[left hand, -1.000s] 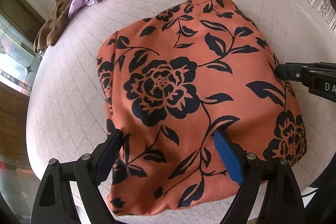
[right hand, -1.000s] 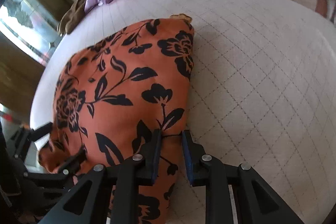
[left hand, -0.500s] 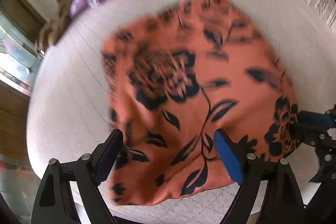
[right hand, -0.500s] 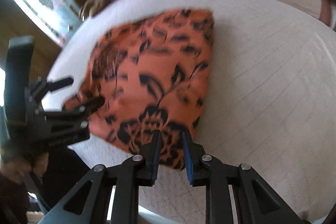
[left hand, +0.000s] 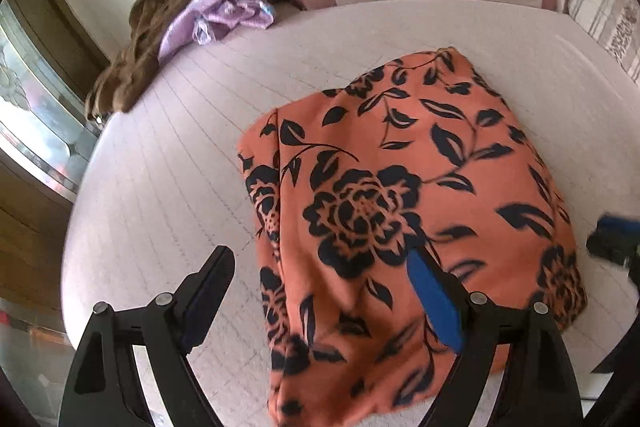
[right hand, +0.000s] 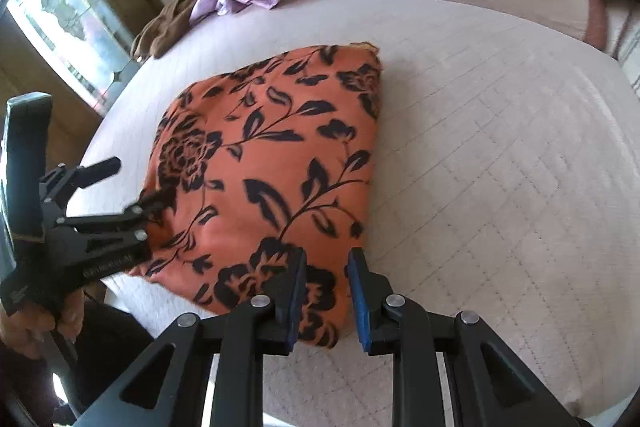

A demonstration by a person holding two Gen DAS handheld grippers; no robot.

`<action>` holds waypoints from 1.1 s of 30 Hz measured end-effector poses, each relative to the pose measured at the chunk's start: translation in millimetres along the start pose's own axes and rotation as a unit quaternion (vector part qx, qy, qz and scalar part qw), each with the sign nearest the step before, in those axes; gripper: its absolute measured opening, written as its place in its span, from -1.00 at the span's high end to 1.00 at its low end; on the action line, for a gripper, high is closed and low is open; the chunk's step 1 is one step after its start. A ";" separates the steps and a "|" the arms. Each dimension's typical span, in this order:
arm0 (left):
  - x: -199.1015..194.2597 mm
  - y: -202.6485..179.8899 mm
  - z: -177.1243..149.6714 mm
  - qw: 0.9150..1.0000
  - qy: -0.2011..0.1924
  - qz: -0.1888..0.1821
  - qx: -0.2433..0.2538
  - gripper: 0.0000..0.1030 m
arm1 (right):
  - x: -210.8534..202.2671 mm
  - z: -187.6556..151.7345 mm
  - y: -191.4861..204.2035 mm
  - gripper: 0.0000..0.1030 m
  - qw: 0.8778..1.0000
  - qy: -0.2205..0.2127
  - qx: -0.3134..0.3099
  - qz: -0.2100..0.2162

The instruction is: Fold small clothes

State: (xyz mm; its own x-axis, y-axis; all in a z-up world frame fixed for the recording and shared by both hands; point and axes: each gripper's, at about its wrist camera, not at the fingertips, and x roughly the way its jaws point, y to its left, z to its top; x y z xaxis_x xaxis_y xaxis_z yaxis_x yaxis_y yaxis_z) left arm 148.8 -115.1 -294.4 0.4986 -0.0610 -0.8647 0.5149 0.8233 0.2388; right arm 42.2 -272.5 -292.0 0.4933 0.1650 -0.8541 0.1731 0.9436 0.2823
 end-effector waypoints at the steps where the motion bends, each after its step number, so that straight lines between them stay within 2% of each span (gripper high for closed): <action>1: 11.0 -0.5 2.0 1.000 0.013 -0.005 -0.002 -0.71 | 4.3 -0.4 -1.6 0.52 1.000 0.006 0.003 -0.001; 3: 29.7 -5.4 2.8 0.999 0.032 -0.006 0.007 -0.72 | 16.4 -5.8 -3.3 0.52 1.000 0.026 0.010 -0.005; 5: 34.9 -10.2 2.0 1.000 0.022 -0.004 0.015 -0.72 | 36.5 -13.7 -2.9 0.52 0.999 0.051 0.012 -0.007; 10: 22.9 5.2 3.3 1.000 0.007 -0.026 -0.013 -0.72 | 28.8 -5.5 -7.3 0.51 0.999 0.037 0.026 0.007; 13: 11.6 19.7 1.5 0.999 -0.017 -0.012 -0.027 -0.72 | 16.4 13.6 -2.0 0.51 1.000 0.009 0.013 0.002; 18: -1.2 39.6 -2.9 0.998 -0.034 -0.013 -0.054 -0.72 | 15.2 50.2 12.1 0.50 1.000 -0.023 0.008 -0.004; 23: 0.5 53.4 -2.2 0.997 -0.042 -0.012 -0.067 -0.72 | 30.0 72.8 31.2 0.50 1.000 -0.019 0.005 -0.006; 24: 1.9 55.9 -1.7 0.997 -0.043 -0.013 -0.070 -0.72 | 36.4 75.5 35.6 0.48 1.000 -0.013 0.003 -0.009; 25: 4.0 57.9 -2.4 0.996 -0.043 -0.013 -0.073 -0.72 | 43.6 76.4 38.6 0.35 1.000 -0.003 0.002 -0.011; 27: 9.7 63.3 -2.4 0.996 -0.039 -0.016 -0.079 -0.72 | 63.1 77.5 42.2 0.05 1.000 0.021 0.003 -0.018; 28: 13.5 65.6 -2.5 0.996 -0.039 -0.015 -0.081 -0.72 | 67.5 77.6 45.0 -0.16 1.000 0.021 -0.001 -0.019; 29: 15.4 66.2 -3.4 0.996 -0.039 -0.013 -0.083 -0.72 | 69.6 76.9 48.8 -0.25 1.000 0.018 -0.011 -0.020; 33: 22.9 73.5 -6.4 0.995 -0.037 -0.020 -0.095 -0.72 | 63.5 76.4 58.2 -0.25 0.999 0.014 -0.032 -0.035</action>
State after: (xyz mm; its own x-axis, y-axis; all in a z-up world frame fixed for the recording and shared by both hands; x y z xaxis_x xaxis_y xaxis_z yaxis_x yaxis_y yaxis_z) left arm 193.6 -52.4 -299.4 0.5341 -0.1324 -0.8350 0.3975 0.9110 0.1097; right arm 148.8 -229.0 -296.5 0.4582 0.1054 -0.8826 0.1507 0.9694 0.1940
